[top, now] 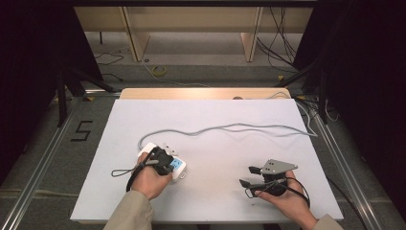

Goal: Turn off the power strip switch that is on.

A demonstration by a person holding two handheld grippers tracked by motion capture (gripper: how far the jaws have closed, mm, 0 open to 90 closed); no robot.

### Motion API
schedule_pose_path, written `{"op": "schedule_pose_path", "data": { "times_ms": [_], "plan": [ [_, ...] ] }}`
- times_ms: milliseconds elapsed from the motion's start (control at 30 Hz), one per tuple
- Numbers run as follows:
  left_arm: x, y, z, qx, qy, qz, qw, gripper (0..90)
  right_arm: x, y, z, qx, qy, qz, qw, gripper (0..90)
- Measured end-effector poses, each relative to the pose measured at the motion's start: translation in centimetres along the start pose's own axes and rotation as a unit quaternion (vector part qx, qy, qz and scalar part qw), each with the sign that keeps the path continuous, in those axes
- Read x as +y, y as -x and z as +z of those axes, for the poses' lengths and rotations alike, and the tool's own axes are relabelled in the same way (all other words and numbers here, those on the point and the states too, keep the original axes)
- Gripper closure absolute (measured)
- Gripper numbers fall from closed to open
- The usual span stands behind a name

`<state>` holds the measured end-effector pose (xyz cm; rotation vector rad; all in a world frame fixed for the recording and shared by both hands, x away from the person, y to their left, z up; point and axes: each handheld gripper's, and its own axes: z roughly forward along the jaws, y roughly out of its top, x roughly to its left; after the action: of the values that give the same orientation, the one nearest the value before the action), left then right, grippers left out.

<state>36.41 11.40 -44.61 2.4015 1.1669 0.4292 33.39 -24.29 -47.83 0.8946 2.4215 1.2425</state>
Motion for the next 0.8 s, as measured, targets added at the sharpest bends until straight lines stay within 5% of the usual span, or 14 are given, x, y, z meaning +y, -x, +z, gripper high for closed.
{"op": "schedule_pose_path", "data": {
  "times_ms": [800],
  "plan": [
    [0.03, -0.17, -0.02, -0.005, 0.000, 0.000, 1.0000, 89.9, 0.01, 0.03, 0.00, -0.001, 0.000, 0.001, 1.0000, 38.9]
  ]
}}
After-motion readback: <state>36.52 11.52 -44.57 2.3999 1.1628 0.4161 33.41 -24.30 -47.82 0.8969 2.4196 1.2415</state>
